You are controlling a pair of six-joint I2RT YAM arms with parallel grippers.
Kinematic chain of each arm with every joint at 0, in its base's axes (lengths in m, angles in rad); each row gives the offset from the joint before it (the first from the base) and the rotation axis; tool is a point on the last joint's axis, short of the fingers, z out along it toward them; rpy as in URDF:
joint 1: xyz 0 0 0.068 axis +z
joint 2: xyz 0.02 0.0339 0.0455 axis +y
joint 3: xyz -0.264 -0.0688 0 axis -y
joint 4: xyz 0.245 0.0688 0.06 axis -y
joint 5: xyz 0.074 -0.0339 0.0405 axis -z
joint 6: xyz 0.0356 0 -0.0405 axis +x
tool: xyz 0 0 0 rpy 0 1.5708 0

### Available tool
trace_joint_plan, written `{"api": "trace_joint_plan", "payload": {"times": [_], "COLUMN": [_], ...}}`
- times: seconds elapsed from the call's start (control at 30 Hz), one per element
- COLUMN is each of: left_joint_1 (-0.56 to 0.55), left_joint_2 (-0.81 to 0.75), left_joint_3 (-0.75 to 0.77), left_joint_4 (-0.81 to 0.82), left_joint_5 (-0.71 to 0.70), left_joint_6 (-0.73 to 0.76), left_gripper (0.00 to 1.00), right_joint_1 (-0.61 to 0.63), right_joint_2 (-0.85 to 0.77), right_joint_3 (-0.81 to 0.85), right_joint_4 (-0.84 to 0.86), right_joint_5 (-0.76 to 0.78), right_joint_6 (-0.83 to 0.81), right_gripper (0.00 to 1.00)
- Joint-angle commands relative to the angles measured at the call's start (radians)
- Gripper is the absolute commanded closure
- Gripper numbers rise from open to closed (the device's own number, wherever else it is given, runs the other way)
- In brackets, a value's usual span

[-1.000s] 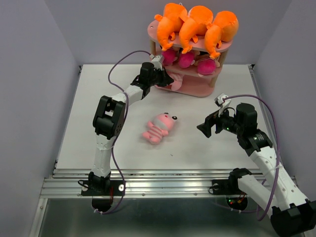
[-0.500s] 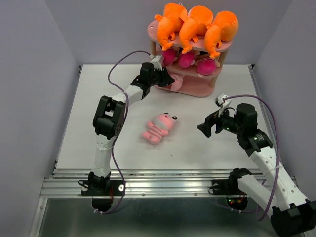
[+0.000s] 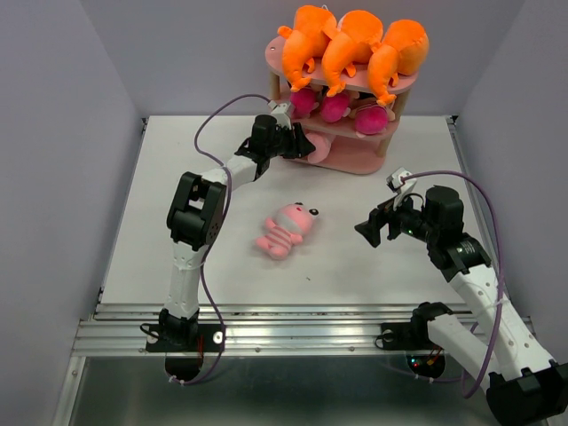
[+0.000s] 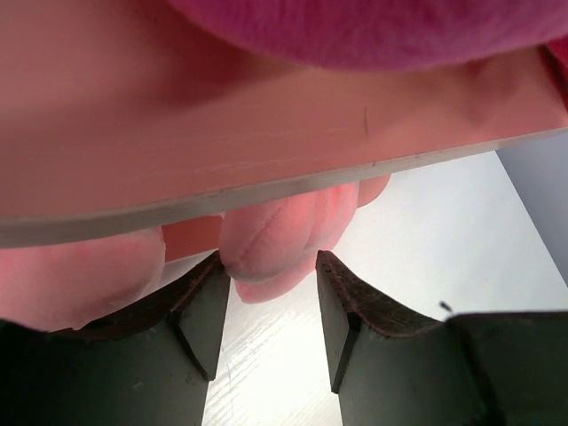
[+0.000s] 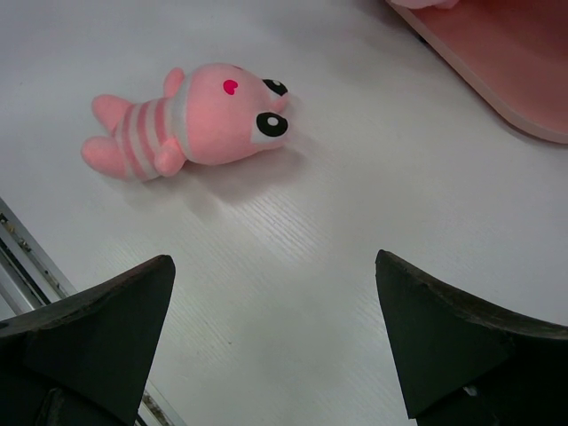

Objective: Place and organize the stuffed toys onto the shelf
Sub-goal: Place the stuffed toy onto shelf

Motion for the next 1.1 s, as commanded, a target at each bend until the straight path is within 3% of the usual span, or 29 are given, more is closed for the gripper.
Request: {"api": "trace_joint_plan", "payload": {"times": [0.0,0.63,1.07], "left_joint_1": [0.008,0.007,0.013], "left_joint_2": [-0.059,-0.184,-0.411], "left_joint_3": [-0.013,-0.137,-0.409], "left_joint_4": [0.057,0.104,0.115], "left_joint_5": [0.006,0.023,-0.032], "left_joint_6": [0.010,0.031,0.077], "left_gripper": [0.45,0.37,0.37], "right_joint_1": [-0.005,-0.005,-0.005], "right_joint_2": [-0.017,-0.022,-0.043], "right_joint_3": [-0.016,-0.019,-0.034], "right_joint_4": [0.063,0.068,0.060], "right_joint_5": [0.012,0.023,-0.041], "right_joint_6": [-0.012,-0.018,-0.092], "right_gripper": [0.00,0.00,0.00]}}
